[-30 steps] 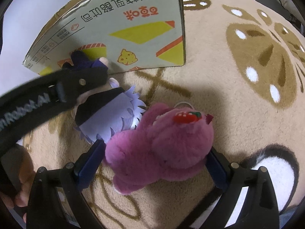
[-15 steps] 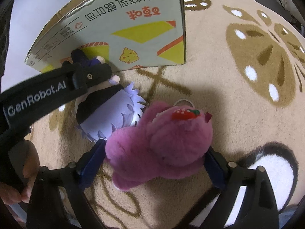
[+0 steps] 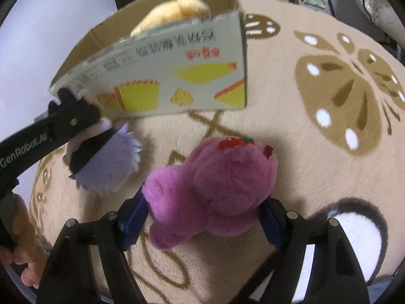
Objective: Organize soft objects
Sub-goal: 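Lift the doll and pink bear and carry both over the box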
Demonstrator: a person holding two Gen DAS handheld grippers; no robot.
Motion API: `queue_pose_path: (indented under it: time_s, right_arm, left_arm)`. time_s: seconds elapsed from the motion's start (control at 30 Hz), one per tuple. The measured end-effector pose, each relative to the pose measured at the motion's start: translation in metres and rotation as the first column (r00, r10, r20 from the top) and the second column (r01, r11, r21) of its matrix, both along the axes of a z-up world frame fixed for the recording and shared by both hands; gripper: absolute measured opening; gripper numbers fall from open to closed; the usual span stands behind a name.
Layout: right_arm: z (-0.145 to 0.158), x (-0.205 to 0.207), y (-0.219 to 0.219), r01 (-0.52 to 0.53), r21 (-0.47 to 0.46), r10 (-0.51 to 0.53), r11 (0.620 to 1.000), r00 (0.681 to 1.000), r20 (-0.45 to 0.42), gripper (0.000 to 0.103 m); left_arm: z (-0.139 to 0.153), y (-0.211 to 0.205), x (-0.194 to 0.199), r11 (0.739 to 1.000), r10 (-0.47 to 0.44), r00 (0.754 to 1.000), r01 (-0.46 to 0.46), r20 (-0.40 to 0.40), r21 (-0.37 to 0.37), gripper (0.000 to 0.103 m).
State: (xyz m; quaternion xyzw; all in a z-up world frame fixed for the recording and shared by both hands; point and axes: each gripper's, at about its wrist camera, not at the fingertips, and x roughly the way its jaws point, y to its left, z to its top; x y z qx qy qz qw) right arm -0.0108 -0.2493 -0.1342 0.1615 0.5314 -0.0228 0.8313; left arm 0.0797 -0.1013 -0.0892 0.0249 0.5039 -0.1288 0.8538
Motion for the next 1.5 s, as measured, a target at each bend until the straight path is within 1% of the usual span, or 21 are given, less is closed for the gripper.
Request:
queue_pose_path:
  time_s: [0.13,0.27,0.4,0.53,0.63,0.73,0.93,1.07,1.13,1.23,1.4,1.5]
  right_arm:
    - [0.015,-0.004,-0.005,0.016,-0.004,-0.016,1.000,0.998,0.056,0.082]
    - [0.038,-0.012,-0.008,0.033,0.001,-0.033,0.999,0.989,0.147,0.082]
    - [0.062,-0.019,-0.013,0.054,0.005,-0.053,0.999,0.969,0.239,0.082]
    - [0.080,-0.024,-0.011,0.054,-0.012,-0.048,0.998,0.951,0.305,0.082]
    - [0.093,-0.022,-0.014,0.044,-0.023,-0.033,0.999,0.935,0.352,0.082]
    - [0.103,-0.013,-0.013,0.035,-0.053,-0.011,0.998,0.922,0.387,0.082]
    - [0.126,-0.014,0.004,0.006,-0.100,0.038,0.995,0.898,0.439,0.082]
    - [0.139,-0.011,0.009,0.002,-0.111,0.052,0.994,0.874,0.484,0.082]
    - [0.147,-0.007,0.010,0.001,-0.116,0.059,0.993,0.860,0.507,0.082]
    - [0.157,-0.002,0.009,-0.004,-0.118,0.067,0.993,0.847,0.527,0.082]
    - [0.165,0.012,0.008,-0.018,-0.115,0.077,0.993,0.839,0.539,0.082]
    - [0.168,0.024,0.009,-0.033,-0.120,0.093,0.992,0.838,0.537,0.082]
  left_arm:
    - [0.012,0.014,-0.003,0.999,0.031,0.999,-0.032,0.036,0.021,0.033]
    - [0.021,0.022,-0.006,0.997,0.054,0.997,-0.056,0.062,0.043,0.033]
    - [0.032,0.029,-0.011,0.996,0.061,0.994,-0.066,0.089,0.054,0.033]
    - [0.045,0.035,-0.016,0.995,0.072,0.989,-0.080,0.131,0.060,0.033]
    - [0.055,0.040,-0.018,0.995,0.079,0.986,-0.087,0.146,0.053,0.033]
    - [0.065,0.043,-0.022,0.995,0.073,0.984,-0.083,0.160,0.059,0.033]
    - [0.095,0.045,-0.025,0.995,0.064,0.971,-0.080,0.230,0.058,0.033]
    - [0.115,0.049,-0.025,0.994,0.077,0.957,-0.094,0.281,0.048,0.033]
    - [0.122,0.051,-0.025,0.994,0.086,0.952,-0.101,0.293,0.038,0.033]
    - [0.132,0.051,-0.023,0.995,0.088,0.947,-0.100,0.310,0.023,0.033]
    - [0.145,0.047,-0.016,0.995,0.082,0.931,-0.097,0.356,0.026,0.034]
    - [0.147,0.042,-0.008,0.996,0.073,0.929,-0.088,0.363,0.025,0.034]
